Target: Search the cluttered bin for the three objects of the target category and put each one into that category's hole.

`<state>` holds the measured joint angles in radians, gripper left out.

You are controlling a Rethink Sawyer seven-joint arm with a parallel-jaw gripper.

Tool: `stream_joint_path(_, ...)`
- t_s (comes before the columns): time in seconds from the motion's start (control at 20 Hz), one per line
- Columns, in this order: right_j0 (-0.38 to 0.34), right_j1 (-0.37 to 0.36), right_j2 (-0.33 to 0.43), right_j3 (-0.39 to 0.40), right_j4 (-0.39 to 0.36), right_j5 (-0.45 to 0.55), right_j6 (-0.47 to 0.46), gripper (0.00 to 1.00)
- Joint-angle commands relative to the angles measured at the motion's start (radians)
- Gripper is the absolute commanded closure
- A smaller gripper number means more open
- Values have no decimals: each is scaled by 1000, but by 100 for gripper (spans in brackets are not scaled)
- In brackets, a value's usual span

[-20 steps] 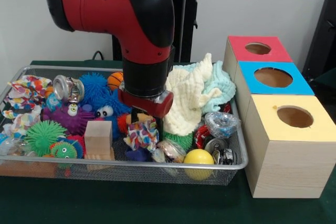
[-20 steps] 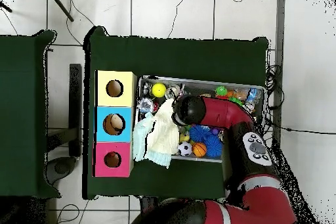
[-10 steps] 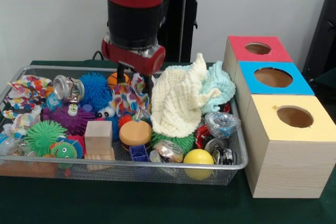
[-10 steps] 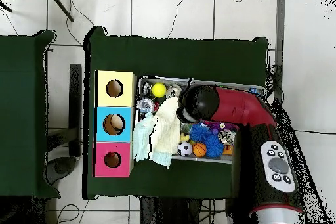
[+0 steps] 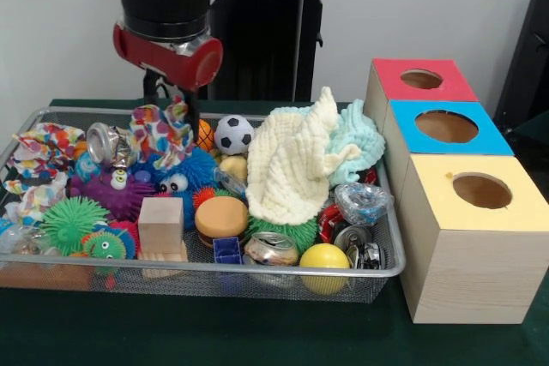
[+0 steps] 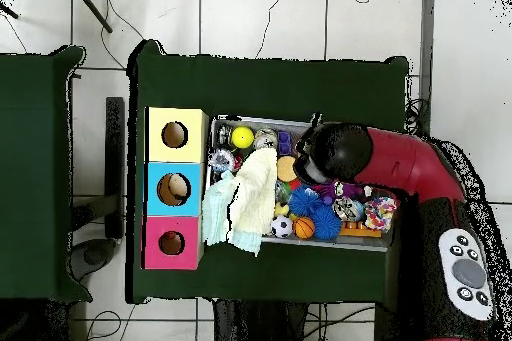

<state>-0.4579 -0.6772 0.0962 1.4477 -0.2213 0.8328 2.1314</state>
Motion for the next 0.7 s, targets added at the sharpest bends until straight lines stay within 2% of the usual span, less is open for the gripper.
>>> stream_joint_path(0.05, -11, 46, 52, 44, -16, -72, -13, 0)
stream_joint_path(0.25, 39, 14, 15, 128, -5, -131, 99, 0)
stream_joint_path(0.35, 51, -2, 5, 155, 6, -140, 123, 0)
stream_joint_path(0.6, 74, -9, -12, 166, 35, -126, 142, 0)
stream_joint_path(0.7, 103, -20, -41, 194, 37, -152, 188, 0)
